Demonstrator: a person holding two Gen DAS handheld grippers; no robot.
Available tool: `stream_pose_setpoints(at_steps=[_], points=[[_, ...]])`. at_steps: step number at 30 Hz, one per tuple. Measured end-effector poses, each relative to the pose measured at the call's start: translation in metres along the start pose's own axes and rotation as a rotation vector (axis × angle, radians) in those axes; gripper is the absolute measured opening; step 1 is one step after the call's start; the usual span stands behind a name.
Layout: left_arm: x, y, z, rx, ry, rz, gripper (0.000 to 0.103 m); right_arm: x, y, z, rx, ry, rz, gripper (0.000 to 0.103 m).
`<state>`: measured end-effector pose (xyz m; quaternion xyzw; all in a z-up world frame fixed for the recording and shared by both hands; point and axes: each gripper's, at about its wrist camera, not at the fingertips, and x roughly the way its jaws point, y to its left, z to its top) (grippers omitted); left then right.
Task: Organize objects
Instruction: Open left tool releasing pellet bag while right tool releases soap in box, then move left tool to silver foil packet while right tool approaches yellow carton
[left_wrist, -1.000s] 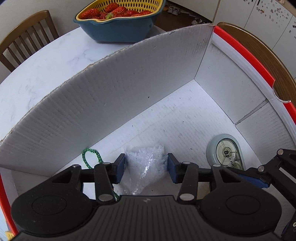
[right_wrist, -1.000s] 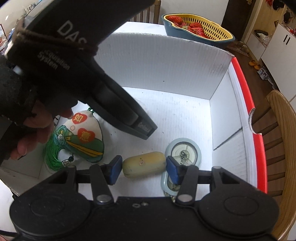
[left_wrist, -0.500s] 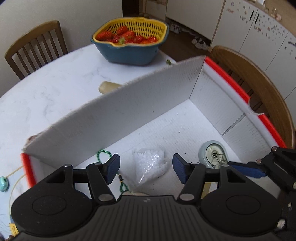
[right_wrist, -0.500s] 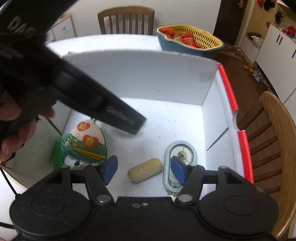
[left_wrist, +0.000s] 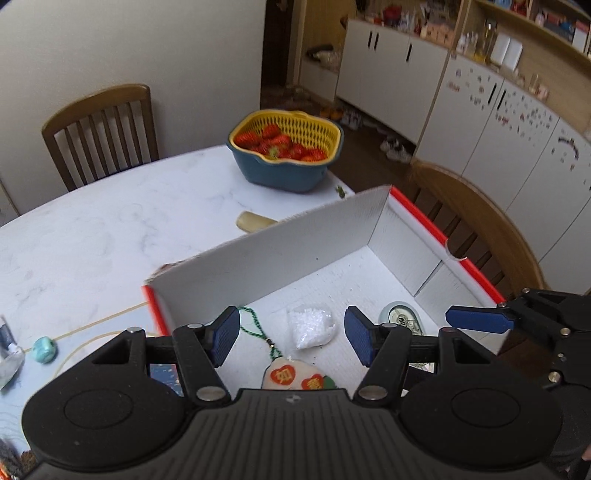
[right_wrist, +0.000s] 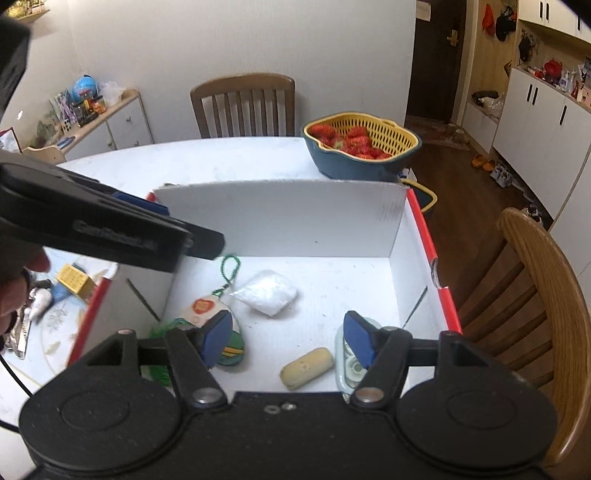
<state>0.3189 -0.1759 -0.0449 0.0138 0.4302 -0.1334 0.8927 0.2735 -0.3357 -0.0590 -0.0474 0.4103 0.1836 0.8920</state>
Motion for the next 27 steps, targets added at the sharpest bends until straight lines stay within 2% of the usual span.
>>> stream_pose_setpoints(at_steps=[6, 7, 12, 16, 22, 25, 27], points=[[-0.037, 0.019, -0.019, -0.001, -0.076, 0.002, 0.063, -0.016, 0.014, 0.001, 0.011, -0.057, 0.004, 0.075], [-0.043, 0.023, -0.024, -0.003, -0.087, 0.003, 0.067, -0.018, 0.019, 0.000, 0.011, -0.061, 0.006, 0.076], [-0.070, 0.049, -0.044, -0.044, -0.128, 0.004, 0.069, -0.032, 0.037, -0.005, 0.027, -0.093, 0.016, 0.080], [-0.092, 0.071, -0.062, -0.064, -0.161, 0.018, 0.077, -0.038, 0.054, -0.007, 0.052, -0.118, 0.031, 0.086], [-0.125, 0.099, -0.091, -0.051, -0.230, 0.052, 0.083, -0.045, 0.086, -0.010, 0.076, -0.162, 0.065, 0.095], [-0.136, 0.114, -0.106, -0.068, -0.238, 0.061, 0.084, -0.045, 0.103, -0.011, 0.078, -0.163, 0.073, 0.095], [-0.141, 0.125, -0.116, -0.076, -0.231, 0.066, 0.088, -0.044, 0.115, -0.012, 0.078, -0.160, 0.075, 0.095]])
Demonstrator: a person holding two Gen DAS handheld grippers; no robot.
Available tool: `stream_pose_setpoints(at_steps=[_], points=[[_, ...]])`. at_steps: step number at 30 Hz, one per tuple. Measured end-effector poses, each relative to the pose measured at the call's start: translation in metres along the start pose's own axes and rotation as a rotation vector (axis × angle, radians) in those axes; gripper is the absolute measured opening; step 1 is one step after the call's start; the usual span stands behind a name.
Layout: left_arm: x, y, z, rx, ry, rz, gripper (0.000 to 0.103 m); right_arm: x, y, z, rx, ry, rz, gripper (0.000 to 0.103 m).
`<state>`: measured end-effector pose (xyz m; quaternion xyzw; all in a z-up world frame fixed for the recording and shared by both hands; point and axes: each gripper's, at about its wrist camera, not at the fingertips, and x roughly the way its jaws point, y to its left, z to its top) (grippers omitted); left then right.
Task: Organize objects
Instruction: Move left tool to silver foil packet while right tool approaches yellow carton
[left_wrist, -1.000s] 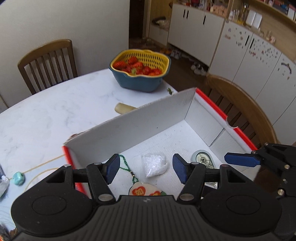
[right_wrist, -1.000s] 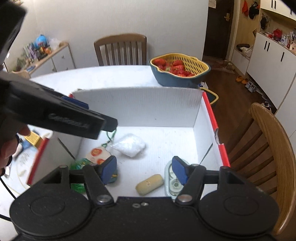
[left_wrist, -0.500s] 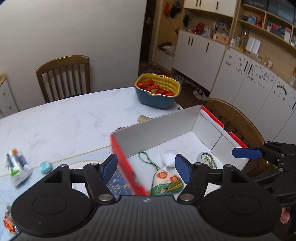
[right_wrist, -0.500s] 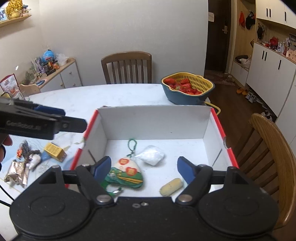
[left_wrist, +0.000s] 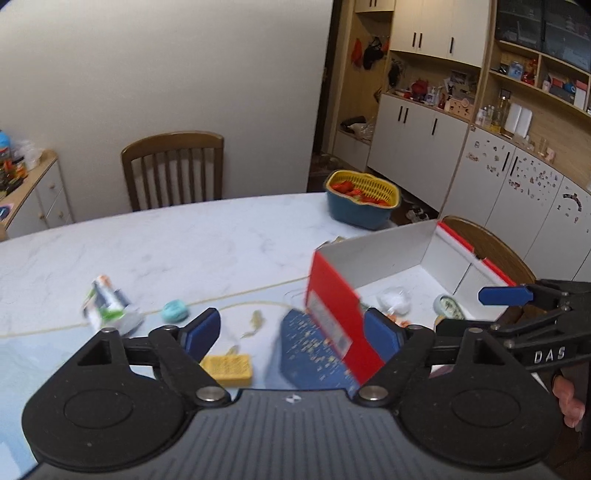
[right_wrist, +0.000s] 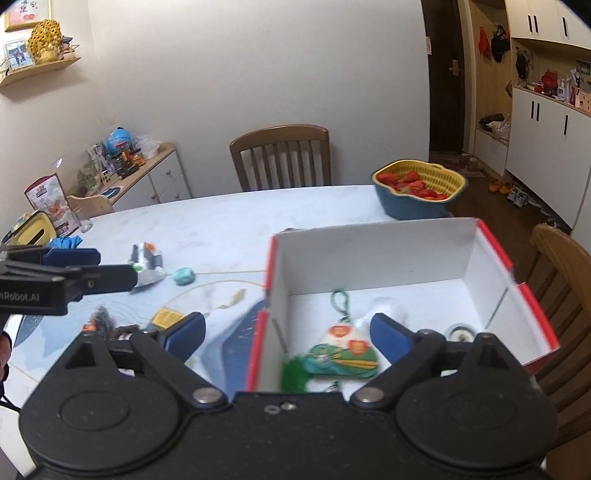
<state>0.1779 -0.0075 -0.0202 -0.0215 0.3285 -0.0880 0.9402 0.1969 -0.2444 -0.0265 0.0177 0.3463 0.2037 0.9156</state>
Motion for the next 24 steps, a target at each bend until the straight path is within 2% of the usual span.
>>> stream_pose_setpoints(at_steps=[2, 6, 8, 20, 24], points=[[-0.006, 0.011, -0.008, -0.001, -0.001, 0.020, 0.093, 0.002, 0.011, -0.002, 0.003, 0.007, 0.002, 0.095], [-0.014, 0.035, -0.020, -0.011, 0.009, 0.022, 0.095, 0.009, 0.032, -0.006, -0.004, 0.024, 0.007, 0.095], [-0.019, 0.046, -0.026, -0.014, 0.005, 0.027, 0.103, 0.012, 0.043, -0.008, -0.007, 0.031, 0.010, 0.095], [-0.031, 0.104, -0.071, -0.016, 0.044, 0.009, 0.103, 0.053, 0.096, -0.008, -0.054, 0.084, 0.028, 0.095], [-0.023, 0.122, -0.080, -0.049, 0.098, 0.032, 0.103, 0.075, 0.108, -0.007, -0.076, 0.108, 0.023, 0.095]])
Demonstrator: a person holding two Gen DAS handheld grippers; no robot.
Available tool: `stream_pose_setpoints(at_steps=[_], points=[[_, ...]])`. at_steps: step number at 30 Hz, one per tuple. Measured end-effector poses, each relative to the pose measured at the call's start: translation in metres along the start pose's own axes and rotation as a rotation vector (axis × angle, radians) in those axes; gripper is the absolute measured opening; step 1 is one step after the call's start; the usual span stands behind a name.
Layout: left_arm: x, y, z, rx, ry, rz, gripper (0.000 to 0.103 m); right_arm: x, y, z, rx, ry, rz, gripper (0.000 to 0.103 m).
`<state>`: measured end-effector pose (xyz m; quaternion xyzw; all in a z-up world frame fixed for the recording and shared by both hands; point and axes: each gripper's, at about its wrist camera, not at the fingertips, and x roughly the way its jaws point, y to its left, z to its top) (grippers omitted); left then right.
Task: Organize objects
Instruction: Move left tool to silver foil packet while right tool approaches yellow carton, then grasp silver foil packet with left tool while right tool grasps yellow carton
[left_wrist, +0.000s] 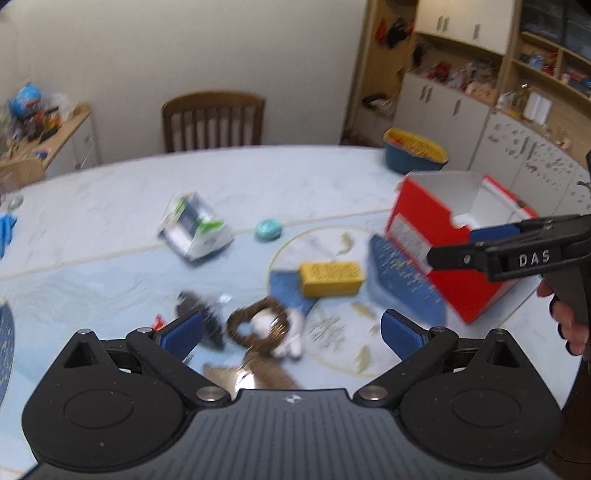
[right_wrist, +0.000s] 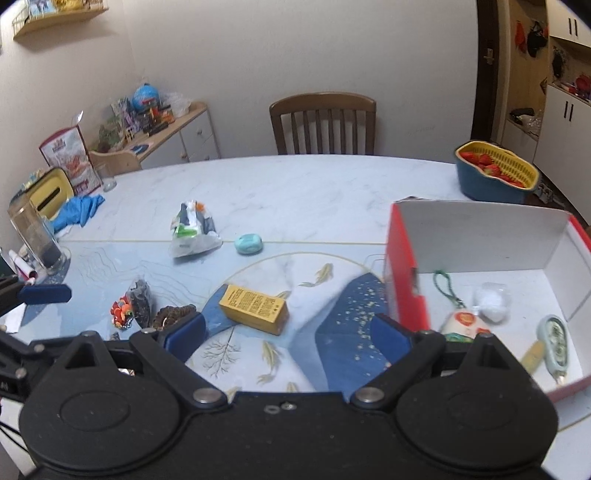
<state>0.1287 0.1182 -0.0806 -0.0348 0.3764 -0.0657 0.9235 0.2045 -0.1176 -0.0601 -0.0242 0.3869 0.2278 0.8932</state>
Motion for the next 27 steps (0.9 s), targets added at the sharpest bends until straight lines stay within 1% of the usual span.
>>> stream_pose_setpoints(at_steps=[2, 8, 13, 15, 20, 23, 27], points=[[0.006, 0.007, -0.004, -0.023, 0.026, 0.004, 0.103, 0.011, 0.003, 0.001, -0.012, 0.016, -0.003, 0.095], [0.026, 0.022, -0.024, -0.024, 0.091, 0.009, 0.103, 0.045, 0.009, 0.004, -0.044, 0.063, -0.026, 0.095], [0.044, 0.042, -0.041, -0.090, 0.151, 0.020, 0.103, 0.075, 0.008, 0.005, -0.049, 0.113, -0.035, 0.093], [0.048, 0.047, -0.045, -0.101, 0.160, 0.023, 0.103, 0.084, 0.010, 0.005, -0.063, 0.123, -0.031, 0.093], [0.054, 0.051, -0.049, -0.126, 0.177, 0.001, 0.103, 0.106, 0.016, 0.005, -0.113, 0.144, -0.033, 0.093], [0.059, 0.049, -0.049, -0.119, 0.186, -0.027, 0.102, 0.115, 0.018, 0.006, -0.141, 0.148, -0.025, 0.092], [0.066, 0.047, -0.052, -0.106, 0.201, -0.032, 0.102, 0.131, 0.021, 0.008, -0.177, 0.156, -0.021, 0.091]])
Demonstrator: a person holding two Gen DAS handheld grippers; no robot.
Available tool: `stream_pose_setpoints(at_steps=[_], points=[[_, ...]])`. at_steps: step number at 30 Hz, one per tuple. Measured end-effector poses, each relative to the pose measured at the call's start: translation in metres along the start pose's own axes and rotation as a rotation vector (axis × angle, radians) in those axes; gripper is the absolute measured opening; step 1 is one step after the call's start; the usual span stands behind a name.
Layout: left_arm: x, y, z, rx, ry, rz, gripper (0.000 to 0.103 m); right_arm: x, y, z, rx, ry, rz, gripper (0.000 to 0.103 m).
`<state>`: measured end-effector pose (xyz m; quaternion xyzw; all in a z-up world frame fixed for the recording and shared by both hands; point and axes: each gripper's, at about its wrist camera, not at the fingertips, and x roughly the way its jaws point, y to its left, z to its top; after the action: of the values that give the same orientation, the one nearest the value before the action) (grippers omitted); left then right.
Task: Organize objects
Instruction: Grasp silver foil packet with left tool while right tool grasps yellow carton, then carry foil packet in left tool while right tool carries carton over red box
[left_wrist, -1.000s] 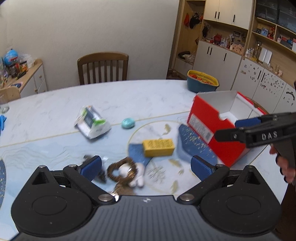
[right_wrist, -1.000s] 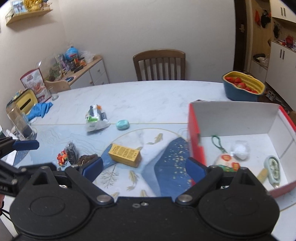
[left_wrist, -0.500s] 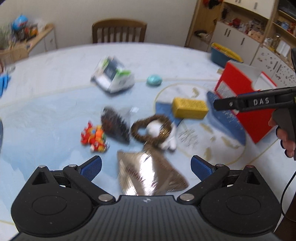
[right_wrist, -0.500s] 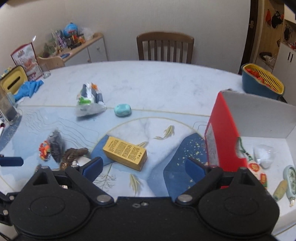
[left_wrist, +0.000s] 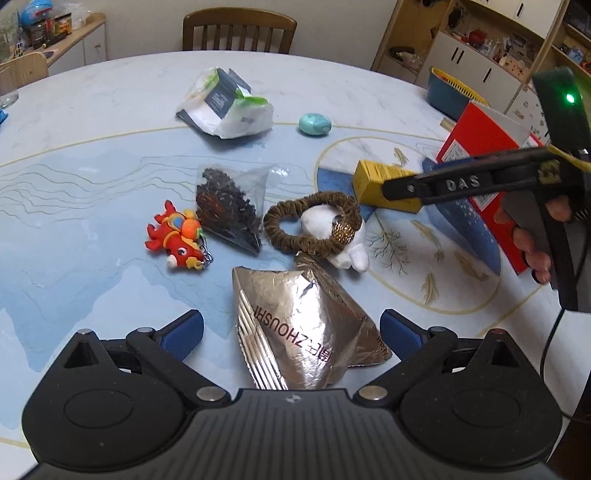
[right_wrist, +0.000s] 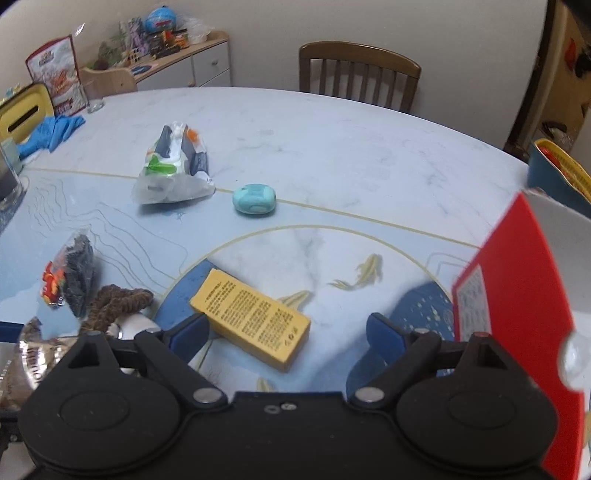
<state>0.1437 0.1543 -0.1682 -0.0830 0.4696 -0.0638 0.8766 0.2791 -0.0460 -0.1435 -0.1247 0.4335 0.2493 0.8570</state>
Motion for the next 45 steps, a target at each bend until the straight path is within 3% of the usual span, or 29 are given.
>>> stream_pose_setpoints(at_steps=[4, 6, 10, 15, 19, 22, 26, 38, 45], points=[[0.003, -0.004, -0.001, 0.034, -0.001, 0.009, 0.101, 0.011, 0.005, 0.004, -0.016, 0.007, 0.011, 0.087], [0.003, -0.007, 0.000, 0.052, -0.008, 0.011, 0.097, 0.015, 0.009, 0.005, -0.036, 0.009, 0.016, 0.082], [0.001, -0.012, -0.001, 0.082, -0.017, -0.012, 0.077, 0.017, 0.017, 0.004, -0.068, 0.017, 0.018, 0.071], [0.000, -0.012, 0.000, 0.076, -0.021, -0.013, 0.069, 0.015, 0.022, 0.002, -0.077, 0.007, 0.022, 0.060], [0.000, -0.010, 0.001, 0.065, -0.022, -0.020, 0.065, 0.012, 0.024, -0.001, -0.066, -0.001, 0.015, 0.047], [0.000, -0.011, 0.001, 0.058, -0.018, -0.023, 0.061, 0.008, 0.025, -0.004, -0.057, -0.004, 0.014, 0.030], [-0.004, -0.012, 0.003, 0.049, -0.024, -0.031, 0.052, 0.002, 0.029, -0.008, -0.045, 0.005, -0.024, 0.029], [-0.019, -0.026, 0.001, 0.065, -0.021, -0.012, 0.050, -0.061, 0.025, -0.037, 0.034, -0.004, 0.007, 0.029], [-0.044, -0.040, 0.015, 0.039, -0.079, -0.053, 0.050, -0.107, 0.016, -0.043, 0.055, -0.050, 0.014, 0.029]])
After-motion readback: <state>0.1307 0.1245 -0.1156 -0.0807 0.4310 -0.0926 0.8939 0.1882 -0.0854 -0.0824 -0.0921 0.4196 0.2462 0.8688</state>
